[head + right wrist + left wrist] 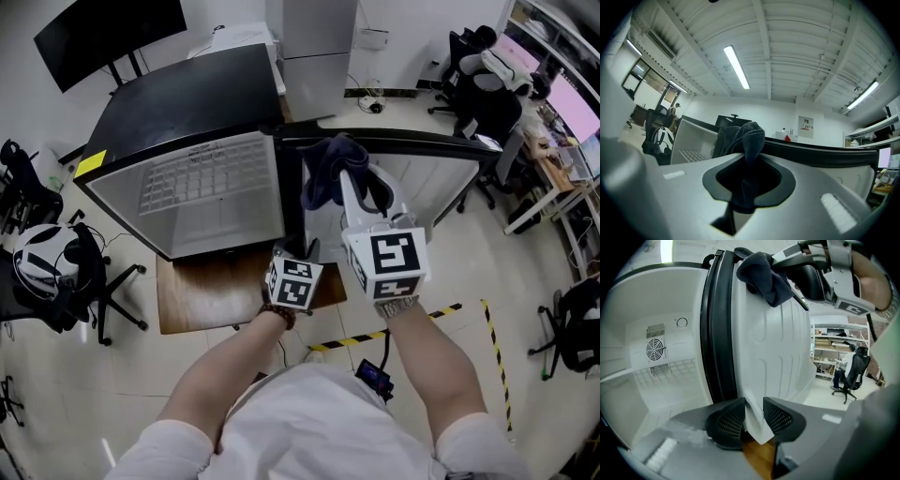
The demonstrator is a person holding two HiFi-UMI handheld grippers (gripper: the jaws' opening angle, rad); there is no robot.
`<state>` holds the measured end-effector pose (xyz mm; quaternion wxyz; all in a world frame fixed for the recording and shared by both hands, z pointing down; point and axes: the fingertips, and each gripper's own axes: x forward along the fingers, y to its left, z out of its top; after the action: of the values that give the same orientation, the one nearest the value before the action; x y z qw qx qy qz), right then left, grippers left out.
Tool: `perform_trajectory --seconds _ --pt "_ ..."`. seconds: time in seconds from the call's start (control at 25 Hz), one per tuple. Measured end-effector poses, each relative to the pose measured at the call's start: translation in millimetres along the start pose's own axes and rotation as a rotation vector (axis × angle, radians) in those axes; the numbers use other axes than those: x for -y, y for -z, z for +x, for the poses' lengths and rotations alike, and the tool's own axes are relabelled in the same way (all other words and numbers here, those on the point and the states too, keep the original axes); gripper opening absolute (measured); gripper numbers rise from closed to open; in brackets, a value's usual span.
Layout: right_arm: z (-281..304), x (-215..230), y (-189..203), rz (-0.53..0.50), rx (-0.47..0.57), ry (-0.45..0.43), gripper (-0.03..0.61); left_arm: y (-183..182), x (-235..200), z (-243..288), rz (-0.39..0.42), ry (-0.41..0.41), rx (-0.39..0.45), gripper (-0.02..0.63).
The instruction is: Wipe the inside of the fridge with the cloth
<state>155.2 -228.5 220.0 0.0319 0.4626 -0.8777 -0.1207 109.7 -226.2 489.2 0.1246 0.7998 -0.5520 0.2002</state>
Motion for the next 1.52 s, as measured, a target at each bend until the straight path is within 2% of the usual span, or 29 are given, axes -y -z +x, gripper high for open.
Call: perform_trajectory --seconds 0.48,1.2,1.52 --pt "-23.9 69.8 17.8 0.002 -0.045 0.152 0.057 0.0 -3.1 -3.2 0.0 0.002 -0.008 0.124" --pt "-84.1 201.3 44.3 -0.022 -0.123 0.419 0.057 -0.1 -3.8 -4.9 -0.011 -0.006 -0.005 0.121" --pt "-103.5 234.8 44.7 -0.026 -0.122 0.479 0.057 -3.9 -3.6 -5.1 -0.009 -0.011 0.0 0.121"
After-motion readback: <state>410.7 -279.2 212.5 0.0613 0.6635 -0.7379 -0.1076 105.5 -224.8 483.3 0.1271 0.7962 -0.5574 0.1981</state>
